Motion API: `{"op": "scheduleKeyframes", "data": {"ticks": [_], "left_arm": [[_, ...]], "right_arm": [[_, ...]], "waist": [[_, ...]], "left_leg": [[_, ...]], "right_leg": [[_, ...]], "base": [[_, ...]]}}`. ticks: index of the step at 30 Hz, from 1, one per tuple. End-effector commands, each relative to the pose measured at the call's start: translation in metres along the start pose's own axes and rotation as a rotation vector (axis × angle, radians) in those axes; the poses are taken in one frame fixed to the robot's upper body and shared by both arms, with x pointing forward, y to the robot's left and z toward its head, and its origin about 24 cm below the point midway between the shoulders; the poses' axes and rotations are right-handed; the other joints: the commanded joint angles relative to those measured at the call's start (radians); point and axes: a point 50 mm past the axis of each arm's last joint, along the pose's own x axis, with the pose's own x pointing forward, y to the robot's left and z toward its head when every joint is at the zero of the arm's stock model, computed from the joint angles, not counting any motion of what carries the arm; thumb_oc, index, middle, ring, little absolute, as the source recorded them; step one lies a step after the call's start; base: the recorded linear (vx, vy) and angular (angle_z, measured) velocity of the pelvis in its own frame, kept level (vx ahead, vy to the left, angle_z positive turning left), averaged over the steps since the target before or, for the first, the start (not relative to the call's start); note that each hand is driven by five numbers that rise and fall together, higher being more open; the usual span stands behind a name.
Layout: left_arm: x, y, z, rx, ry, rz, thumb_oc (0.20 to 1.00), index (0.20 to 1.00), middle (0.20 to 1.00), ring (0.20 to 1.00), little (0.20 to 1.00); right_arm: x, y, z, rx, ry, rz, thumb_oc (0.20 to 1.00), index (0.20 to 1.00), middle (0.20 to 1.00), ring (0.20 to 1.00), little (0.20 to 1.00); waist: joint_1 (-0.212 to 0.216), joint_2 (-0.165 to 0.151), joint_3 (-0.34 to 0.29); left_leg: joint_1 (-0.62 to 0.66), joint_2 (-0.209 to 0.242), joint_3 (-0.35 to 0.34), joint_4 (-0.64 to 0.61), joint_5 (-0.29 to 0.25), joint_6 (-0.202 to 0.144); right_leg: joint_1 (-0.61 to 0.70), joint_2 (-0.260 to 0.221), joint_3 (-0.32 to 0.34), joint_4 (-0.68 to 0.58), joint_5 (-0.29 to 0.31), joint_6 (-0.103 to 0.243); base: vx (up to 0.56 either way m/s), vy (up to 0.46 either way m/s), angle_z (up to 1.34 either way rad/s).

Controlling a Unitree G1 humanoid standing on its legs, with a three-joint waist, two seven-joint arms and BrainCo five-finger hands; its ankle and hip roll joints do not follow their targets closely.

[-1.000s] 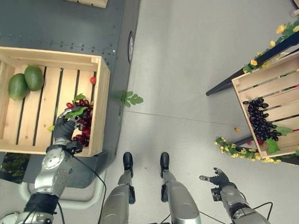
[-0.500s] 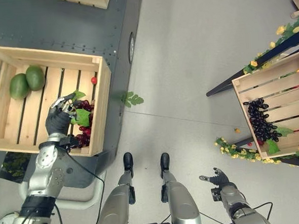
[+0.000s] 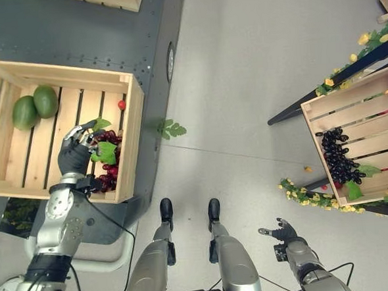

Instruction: Pick up the fruits from the basket on one side to the basket on the other side

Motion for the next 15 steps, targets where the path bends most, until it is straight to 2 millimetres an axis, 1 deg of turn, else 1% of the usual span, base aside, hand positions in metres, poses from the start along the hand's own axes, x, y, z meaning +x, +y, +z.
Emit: {"op": "scheduleKeyframes", "data": {"ticks": [1, 2, 3, 4, 15], "left_arm": [[-0.0015, 0.0063, 0.0138, -0.033, -0.089, 0.016, 0.2, 0.2, 0.2, 0.2, 0.2], [-0.0017, 0.006, 0.0141, -0.033, -0.091, 0.016, 0.319, 0.319, 0.319, 0.319, 0.319], [-0.0019, 0.0062, 0.014, -0.034, -0.09, 0.017, 0.479, 0.479, 0.479, 0.479, 0.479], [-0.0024, 0.0063, 0.0147, -0.032, -0.092, 0.017, 1.0, 1.0, 1.0, 1.0, 1.0], [-0.0029, 0.009, 0.0066, 0.02, -0.061, 0.043, 1.0, 1.0, 1.0, 1.0, 1.0]], "right_arm": [[-0.0052, -0.0022, -0.0242, 0.02, 0.064, -0.011, 1.0, 1.0, 1.0, 1.0, 1.0], [-0.0051, -0.0023, -0.0241, 0.021, 0.065, -0.012, 1.0, 1.0, 1.0, 1.0, 1.0], [-0.005, -0.0022, -0.0234, 0.024, 0.062, -0.013, 1.0, 1.0, 1.0, 1.0, 1.0], [-0.0046, -0.0024, -0.022, 0.025, 0.058, -0.015, 1.0, 1.0, 1.0, 1.0, 1.0], [-0.0046, -0.0022, -0.0205, 0.022, 0.048, -0.014, 1.0, 1.0, 1.0, 1.0, 1.0]], "waist": [[-0.002, -0.024, -0.084], [-0.002, -0.024, -0.085], [-0.002, -0.024, -0.085], [-0.002, -0.023, -0.086], [-0.001, -0.025, -0.078]], "left_leg": [[-0.029, 0.005, 0.007, -0.001, -0.057, -0.02], [-0.029, 0.005, 0.007, -0.001, -0.057, -0.02], [-0.03, 0.004, 0.006, -0.001, -0.057, -0.02], [-0.031, 0.005, 0.005, -0.001, -0.057, -0.02], [-0.034, 0.006, 0.003, -0.001, -0.054, -0.021]], "right_leg": [[-0.109, -0.084, 0.025, 0.013, 0.057, 0.115], [-0.108, -0.084, 0.024, 0.013, 0.056, 0.115], [-0.11, -0.084, 0.025, 0.013, 0.056, 0.115], [-0.112, -0.084, 0.025, 0.013, 0.056, 0.115], [-0.111, -0.083, 0.02, 0.013, 0.054, 0.114]], "base": [[0.0, 0.0, 0.0], [0.0, 0.0, 0.0], [0.0, 0.0, 0.0], [0.0, 0.0, 0.0], [0.0, 0.0, 0.0]]}}
